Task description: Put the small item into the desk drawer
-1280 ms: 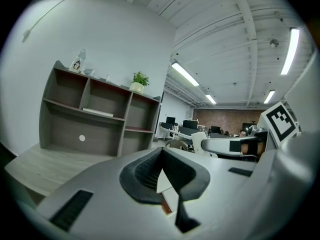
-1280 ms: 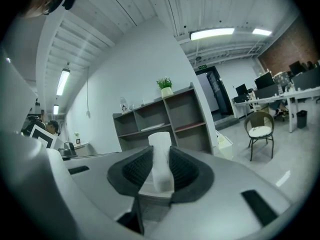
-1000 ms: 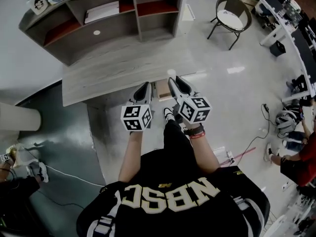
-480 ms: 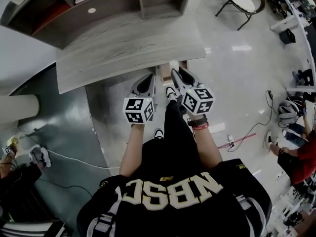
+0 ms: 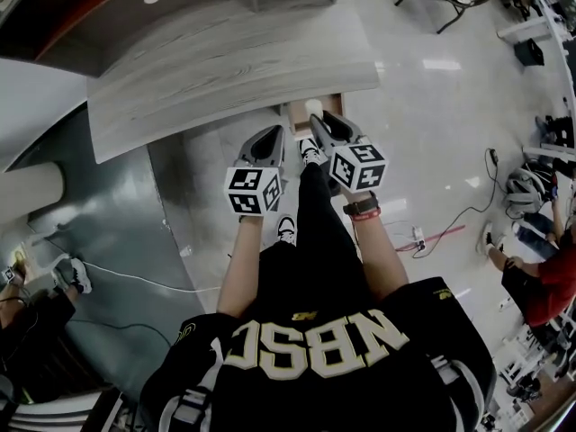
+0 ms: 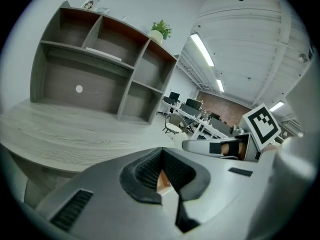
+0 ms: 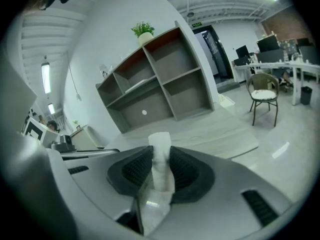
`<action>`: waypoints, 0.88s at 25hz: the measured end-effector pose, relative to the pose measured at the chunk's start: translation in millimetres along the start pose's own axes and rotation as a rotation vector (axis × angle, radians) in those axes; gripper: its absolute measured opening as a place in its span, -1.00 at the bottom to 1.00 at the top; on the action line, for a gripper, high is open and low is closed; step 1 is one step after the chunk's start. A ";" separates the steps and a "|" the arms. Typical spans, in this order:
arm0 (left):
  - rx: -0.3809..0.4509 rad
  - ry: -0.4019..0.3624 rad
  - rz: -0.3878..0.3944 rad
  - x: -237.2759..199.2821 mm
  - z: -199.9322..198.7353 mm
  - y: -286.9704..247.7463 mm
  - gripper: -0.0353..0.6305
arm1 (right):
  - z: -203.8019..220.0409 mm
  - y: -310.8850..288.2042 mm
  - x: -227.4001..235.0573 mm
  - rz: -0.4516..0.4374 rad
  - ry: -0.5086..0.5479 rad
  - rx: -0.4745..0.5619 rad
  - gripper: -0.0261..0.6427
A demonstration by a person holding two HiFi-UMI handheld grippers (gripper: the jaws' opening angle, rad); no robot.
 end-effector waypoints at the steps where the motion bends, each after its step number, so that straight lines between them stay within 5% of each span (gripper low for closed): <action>1: -0.004 0.002 -0.001 -0.3 2.5 -2.7 -0.85 | 3.4 -1.5 4.3 0.004 0.003 -0.012 -0.57; 22: -0.102 0.058 -0.066 -14.5 56.9 -59.2 -0.86 | 59.3 -54.2 74.3 -0.062 0.145 -0.304 -0.57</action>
Point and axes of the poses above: the fingertips, and each gripper's own axes: y backward along the fingers, x to its right, z out of its underside, the point moved 7 cm from there along y, backward along the fingers, and after that the axes turned 7 degrees about -z, right-handed, at the moved point
